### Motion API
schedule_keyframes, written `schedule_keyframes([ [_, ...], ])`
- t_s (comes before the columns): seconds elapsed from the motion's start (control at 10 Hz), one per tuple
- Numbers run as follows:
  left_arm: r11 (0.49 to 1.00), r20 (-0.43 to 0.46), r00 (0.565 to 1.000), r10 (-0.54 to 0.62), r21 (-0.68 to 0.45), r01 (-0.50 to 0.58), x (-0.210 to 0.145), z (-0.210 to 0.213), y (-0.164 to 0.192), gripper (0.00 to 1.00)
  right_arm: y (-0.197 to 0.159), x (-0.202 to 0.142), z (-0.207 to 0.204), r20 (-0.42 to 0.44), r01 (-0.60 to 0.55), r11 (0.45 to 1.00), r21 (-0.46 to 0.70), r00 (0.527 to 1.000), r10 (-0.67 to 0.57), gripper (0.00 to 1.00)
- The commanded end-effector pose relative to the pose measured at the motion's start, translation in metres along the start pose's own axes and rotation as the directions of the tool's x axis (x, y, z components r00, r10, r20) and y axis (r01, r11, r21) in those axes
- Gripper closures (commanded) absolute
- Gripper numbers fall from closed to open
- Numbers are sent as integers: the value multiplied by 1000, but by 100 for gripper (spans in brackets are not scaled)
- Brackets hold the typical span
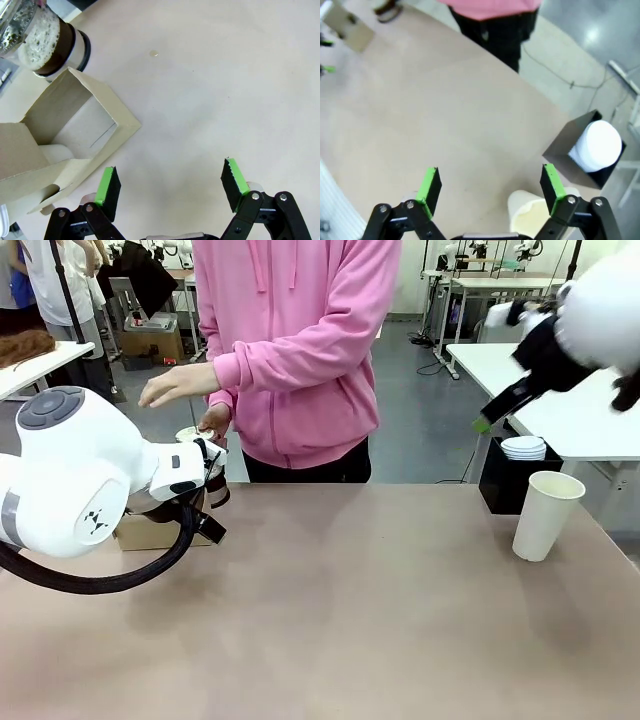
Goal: Pour a drink into a cup and package it in a carrier.
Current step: Pick up the 600 ml Paper Cup and place it in the middle top area of the table.
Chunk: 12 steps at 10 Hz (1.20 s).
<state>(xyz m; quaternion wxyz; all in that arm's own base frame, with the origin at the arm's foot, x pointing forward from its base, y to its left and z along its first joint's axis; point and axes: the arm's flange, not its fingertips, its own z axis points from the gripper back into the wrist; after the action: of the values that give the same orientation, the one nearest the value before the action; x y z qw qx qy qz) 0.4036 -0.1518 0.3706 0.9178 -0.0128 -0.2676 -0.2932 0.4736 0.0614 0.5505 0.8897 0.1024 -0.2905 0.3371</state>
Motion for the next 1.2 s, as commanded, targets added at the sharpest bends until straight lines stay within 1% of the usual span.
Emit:
schedule_keyframes([
  [0.0,1000,0,1000,0,0,0,0,0,0,0,-55,-27,14,63,-144,970,194,989,134,0],
  [0.1,1000,0,1000,0,0,0,0,0,0,0,-72,-48,19,115,-235,945,229,970,214,0],
  [0.2,1000,0,1000,0,0,0,0,0,0,0,-87,-71,20,192,-293,916,275,950,246,0],
  [0.3,1000,0,1000,0,0,0,0,0,0,0,-97,-91,15,243,-327,902,282,934,262,0],
  [0.4,1000,0,1000,0,0,0,0,0,0,0,-98,-100,10,265,-321,911,259,931,252,0],
  [0.5,1000,0,1000,0,0,0,0,0,0,0,-92,-95,3,255,-149,987,67,959,127,0],
  [0.6,1000,0,1000,0,0,0,0,0,0,0,-92,-97,26,237,-314,918,243,937,257,0],
  [0.9,1000,0,1000,0,0,0,0,0,0,0,-92,-97,26,237,-314,918,243,937,257,0],
  [1.0,1000,0,1000,0,0,0,0,0,0,0,-91,-99,18,230,-284,931,229,945,232,0],
  [1.1,1000,0,1000,0,0,0,0,0,0,0,-113,-122,24,300,-260,937,234,936,185,0],
])
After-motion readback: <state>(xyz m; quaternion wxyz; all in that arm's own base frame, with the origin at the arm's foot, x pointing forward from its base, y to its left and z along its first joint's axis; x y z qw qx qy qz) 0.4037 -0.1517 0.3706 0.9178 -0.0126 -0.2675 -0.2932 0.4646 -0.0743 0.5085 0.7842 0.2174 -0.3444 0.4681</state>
